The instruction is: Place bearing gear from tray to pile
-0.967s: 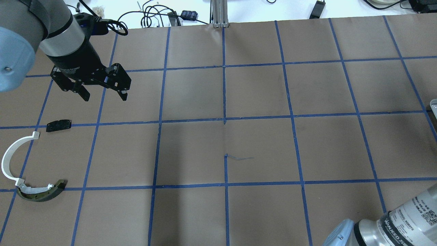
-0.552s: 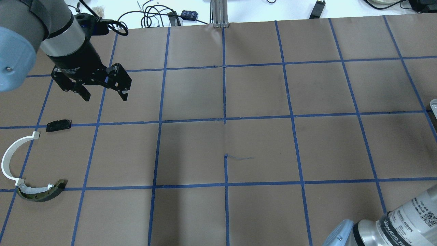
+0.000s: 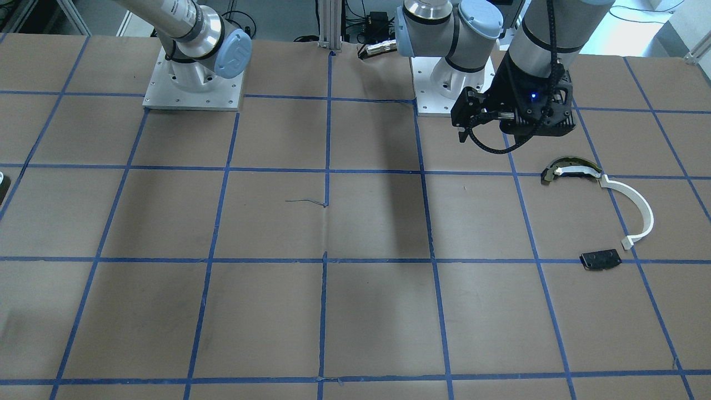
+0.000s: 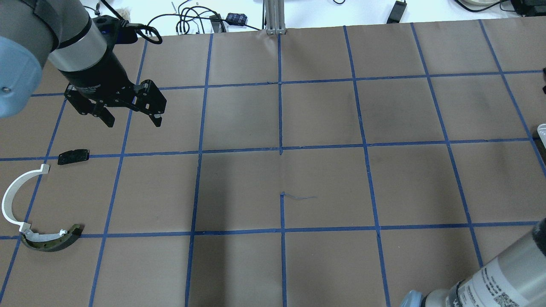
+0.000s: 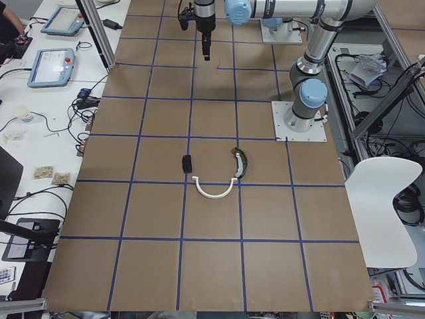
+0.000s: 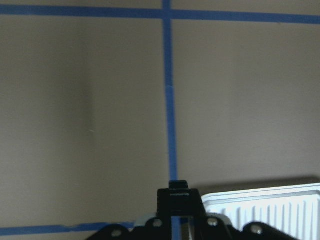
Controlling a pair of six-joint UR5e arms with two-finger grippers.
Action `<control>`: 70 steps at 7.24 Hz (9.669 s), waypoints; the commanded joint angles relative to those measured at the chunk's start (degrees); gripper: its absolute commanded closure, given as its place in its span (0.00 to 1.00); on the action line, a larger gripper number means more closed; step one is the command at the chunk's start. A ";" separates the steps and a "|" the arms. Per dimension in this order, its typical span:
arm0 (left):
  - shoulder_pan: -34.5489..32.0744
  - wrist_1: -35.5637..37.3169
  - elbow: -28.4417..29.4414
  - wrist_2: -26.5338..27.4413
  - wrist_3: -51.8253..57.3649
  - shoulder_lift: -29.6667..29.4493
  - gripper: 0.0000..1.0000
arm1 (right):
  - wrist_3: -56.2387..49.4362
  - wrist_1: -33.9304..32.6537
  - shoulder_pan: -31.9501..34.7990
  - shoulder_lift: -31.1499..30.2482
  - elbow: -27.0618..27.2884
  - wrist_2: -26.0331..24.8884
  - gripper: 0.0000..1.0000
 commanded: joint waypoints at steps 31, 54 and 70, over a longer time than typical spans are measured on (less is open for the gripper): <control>-21.22 39.38 -5.57 -2.11 -4.13 -32.25 0.00 | -28.62 -6.15 -17.93 4.57 8.13 3.29 0.20; 26.12 23.82 -6.62 -1.27 19.07 -24.87 1.00 | 75.28 -14.89 54.81 -1.70 14.28 15.23 0.91; 39.51 26.10 -9.88 3.43 33.58 -27.24 0.00 | 30.35 21.10 30.94 -32.26 12.70 -1.22 0.00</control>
